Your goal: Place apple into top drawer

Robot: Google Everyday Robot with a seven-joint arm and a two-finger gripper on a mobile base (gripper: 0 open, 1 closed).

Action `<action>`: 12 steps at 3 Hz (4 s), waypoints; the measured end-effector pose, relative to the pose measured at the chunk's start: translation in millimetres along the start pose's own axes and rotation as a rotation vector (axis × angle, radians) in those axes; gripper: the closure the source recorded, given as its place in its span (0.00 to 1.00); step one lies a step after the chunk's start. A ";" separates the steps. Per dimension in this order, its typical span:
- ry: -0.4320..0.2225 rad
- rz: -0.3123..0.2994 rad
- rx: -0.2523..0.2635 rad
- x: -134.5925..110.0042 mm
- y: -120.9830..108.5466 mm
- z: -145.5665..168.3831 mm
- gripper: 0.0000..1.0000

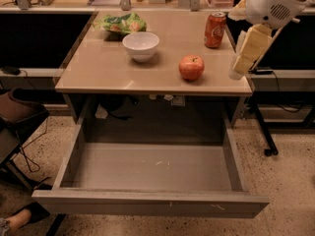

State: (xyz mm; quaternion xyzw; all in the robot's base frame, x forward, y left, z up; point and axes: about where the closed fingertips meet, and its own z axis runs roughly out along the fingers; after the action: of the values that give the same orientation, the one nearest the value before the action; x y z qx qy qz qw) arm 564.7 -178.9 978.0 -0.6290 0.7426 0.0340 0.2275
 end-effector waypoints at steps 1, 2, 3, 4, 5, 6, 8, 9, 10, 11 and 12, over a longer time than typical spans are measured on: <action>-0.104 0.000 -0.058 -19.1 -39.2 47.5 0.00; -0.152 0.024 -0.133 -21.8 -55.5 97.3 0.00; -0.154 0.028 -0.133 -20.9 -58.4 105.1 0.00; -0.119 0.046 -0.120 -17.6 -58.5 110.9 0.00; -0.096 0.036 -0.164 -19.0 -53.8 147.0 0.00; -0.087 0.016 -0.223 -24.7 -50.0 186.4 0.00; -0.087 0.016 -0.223 -24.7 -50.0 186.4 0.19; -0.087 0.016 -0.223 -24.7 -50.0 186.5 0.42; -0.087 0.016 -0.223 -24.7 -50.0 186.5 0.65; -0.087 0.016 -0.223 -24.7 -50.0 186.5 0.89; -0.087 0.016 -0.223 -24.8 -50.0 186.6 1.00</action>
Offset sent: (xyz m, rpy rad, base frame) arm 0.1178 0.0533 -0.1082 0.2313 0.1965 0.0896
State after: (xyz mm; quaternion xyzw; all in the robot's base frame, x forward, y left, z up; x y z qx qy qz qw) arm 669.8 -103.7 832.3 -0.6425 0.7285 0.1452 0.1878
